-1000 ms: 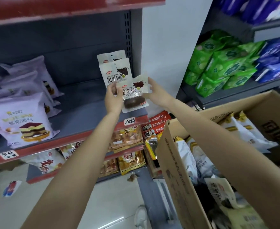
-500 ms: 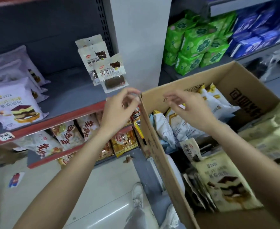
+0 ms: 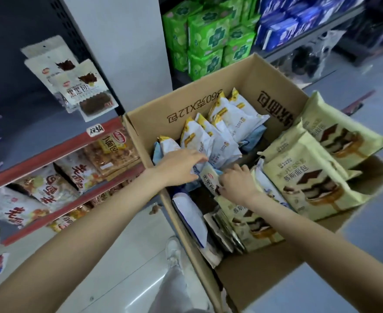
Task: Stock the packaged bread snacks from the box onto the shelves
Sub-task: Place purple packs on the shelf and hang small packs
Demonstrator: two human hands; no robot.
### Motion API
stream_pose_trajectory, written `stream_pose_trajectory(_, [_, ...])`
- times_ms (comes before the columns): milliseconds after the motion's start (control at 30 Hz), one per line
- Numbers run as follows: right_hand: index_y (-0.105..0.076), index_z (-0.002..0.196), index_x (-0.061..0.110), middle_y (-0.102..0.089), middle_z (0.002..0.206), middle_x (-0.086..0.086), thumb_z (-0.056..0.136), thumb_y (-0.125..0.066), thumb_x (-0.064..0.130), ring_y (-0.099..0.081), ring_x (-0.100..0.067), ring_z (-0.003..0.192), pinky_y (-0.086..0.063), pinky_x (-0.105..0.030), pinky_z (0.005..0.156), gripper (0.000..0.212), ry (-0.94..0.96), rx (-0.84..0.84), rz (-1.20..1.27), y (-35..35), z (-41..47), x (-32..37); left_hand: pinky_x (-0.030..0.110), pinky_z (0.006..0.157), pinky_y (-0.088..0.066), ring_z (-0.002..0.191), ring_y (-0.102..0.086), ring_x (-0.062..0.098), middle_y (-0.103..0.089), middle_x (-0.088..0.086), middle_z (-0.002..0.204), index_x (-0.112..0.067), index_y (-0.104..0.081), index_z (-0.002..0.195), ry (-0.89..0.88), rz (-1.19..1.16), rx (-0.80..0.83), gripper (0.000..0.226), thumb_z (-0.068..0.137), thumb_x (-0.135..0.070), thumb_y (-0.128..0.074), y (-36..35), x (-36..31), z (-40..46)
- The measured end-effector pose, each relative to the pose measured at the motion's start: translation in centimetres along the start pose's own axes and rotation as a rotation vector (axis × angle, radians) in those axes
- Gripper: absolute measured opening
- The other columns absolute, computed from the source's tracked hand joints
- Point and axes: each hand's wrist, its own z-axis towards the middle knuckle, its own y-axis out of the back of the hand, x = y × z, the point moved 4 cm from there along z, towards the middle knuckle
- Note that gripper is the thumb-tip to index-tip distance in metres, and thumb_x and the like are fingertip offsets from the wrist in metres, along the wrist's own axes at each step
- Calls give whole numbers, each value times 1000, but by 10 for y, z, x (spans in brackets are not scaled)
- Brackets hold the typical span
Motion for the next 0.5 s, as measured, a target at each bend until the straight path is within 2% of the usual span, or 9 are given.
stream_pose_trajectory(67, [-65,100,18,-65,104,-6,91,-47,25,-53,-28,107,-34,-37,90,22,-8,-78,83,4,2,-1,35,91,-42,126,-43,20,-46,0,138,-23,-43,137,4,48,121,55,87,-28,-63,-9,-6,23])
stream_pose_trajectory(133, [-64,94,18,-67,96,-5,92,-43,21,-58,-26,100,-33,-35,88,21,-17,-199,152,16,2,-6,37,88,-44,120,-47,23,-50,2,130,-18,-51,128,27,17,168,45,85,-22,-63,-13,-7,39])
stream_pose_trajectory(200, [-57,83,20,-66,88,-4,94,-43,26,-60,-28,92,-36,-35,82,19,-17,-295,210,32,-2,-13,36,77,-45,106,-55,26,-59,5,111,-13,-60,109,59,-59,86,24,86,-19,-61,-7,-4,46])
stream_pose_trajectory(233, [-51,78,21,-64,82,-5,94,-44,28,-61,-30,86,-37,-35,74,19,-24,-318,281,39,-5,-18,36,74,-43,100,-57,25,-62,5,102,-13,-62,102,71,-91,27,18,87,-21,-62,-2,-1,45])
stream_pose_trajectory(300, [-44,74,20,-59,71,-5,94,-48,30,-60,-32,74,-35,-34,58,23,-54,-368,434,53,-13,-27,35,73,-43,92,-59,23,-66,2,92,-16,-65,98,68,-164,-87,16,87,-28,-65,12,5,36])
stream_pose_trajectory(333, [-48,75,17,-56,68,-3,94,-50,30,-59,-31,70,-33,-33,53,23,-53,-406,484,60,-17,-31,36,74,-44,89,-59,22,-67,2,90,-18,-66,97,61,-231,-137,16,86,-30,-66,20,7,29])
stream_pose_trajectory(400, [-61,87,15,-58,66,-2,92,-56,32,-57,-23,64,-37,-34,52,18,-9,-455,615,80,-23,-38,38,77,-47,85,-60,22,-68,3,87,-21,-66,95,46,-369,-230,15,84,-32,-69,37,8,11])
stream_pose_trajectory(467, [-63,94,21,-63,71,3,89,-63,30,-56,-15,61,-41,-31,55,10,94,-443,833,101,-26,-42,40,79,-48,83,-61,20,-68,-1,86,-25,-67,94,39,-453,-329,11,84,-29,-70,56,9,-9])
stream_pose_trajectory(500, [-61,96,23,-65,77,7,87,-66,27,-58,-13,66,-44,-26,59,11,150,-419,931,113,-26,-42,41,80,-49,83,-62,19,-68,-3,87,-24,-67,93,34,-494,-379,10,84,-27,-70,67,9,-19])
